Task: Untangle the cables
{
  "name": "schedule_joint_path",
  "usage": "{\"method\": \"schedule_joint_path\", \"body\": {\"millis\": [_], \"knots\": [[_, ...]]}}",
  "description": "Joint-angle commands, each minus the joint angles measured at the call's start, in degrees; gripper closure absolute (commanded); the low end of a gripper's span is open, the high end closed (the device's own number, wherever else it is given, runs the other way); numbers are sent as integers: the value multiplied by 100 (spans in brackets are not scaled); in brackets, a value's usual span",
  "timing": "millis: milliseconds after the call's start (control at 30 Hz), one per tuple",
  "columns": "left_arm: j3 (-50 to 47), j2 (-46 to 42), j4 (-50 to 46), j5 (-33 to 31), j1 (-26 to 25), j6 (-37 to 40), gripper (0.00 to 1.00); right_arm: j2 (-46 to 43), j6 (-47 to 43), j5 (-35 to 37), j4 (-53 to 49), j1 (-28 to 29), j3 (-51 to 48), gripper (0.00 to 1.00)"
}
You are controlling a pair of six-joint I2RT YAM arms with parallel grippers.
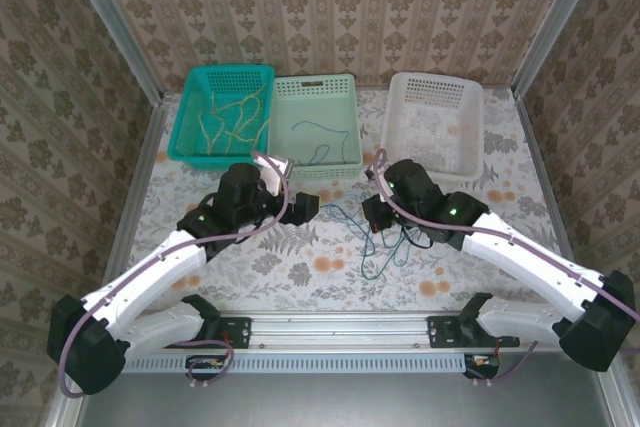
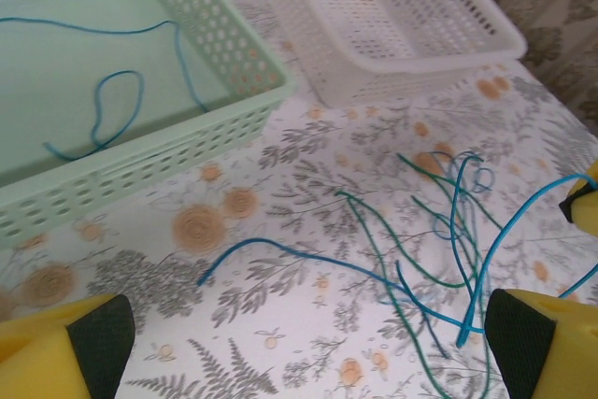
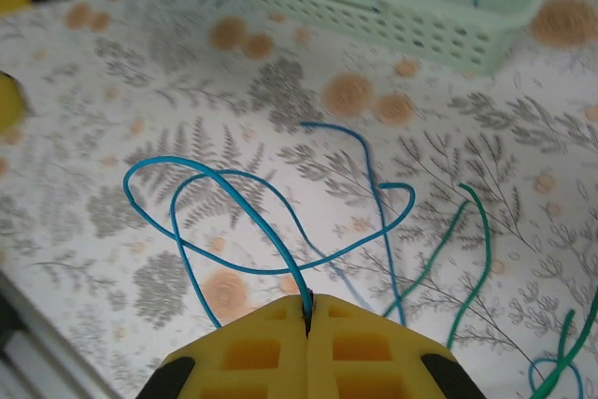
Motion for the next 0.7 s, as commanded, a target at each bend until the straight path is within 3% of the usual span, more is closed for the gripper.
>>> {"method": "schedule_joint_path", "body": {"millis": [0, 267, 467, 567, 667], "knots": [[21, 67, 350, 445, -120, 143, 0, -224, -64, -392, -262, 25, 215, 100], [238, 342, 599, 938, -453, 473, 9, -465, -4, -364, -134, 30, 512, 100], [386, 605, 736, 1124, -604, 533, 24, -427, -123, -423, -260, 30, 640, 100], [455, 649, 784, 1013, -635, 547, 38, -418, -156, -489, -263, 38, 612, 100], [501, 645, 715, 802, -630, 582, 63, -452, -229, -348, -338, 35, 567, 100]]}}
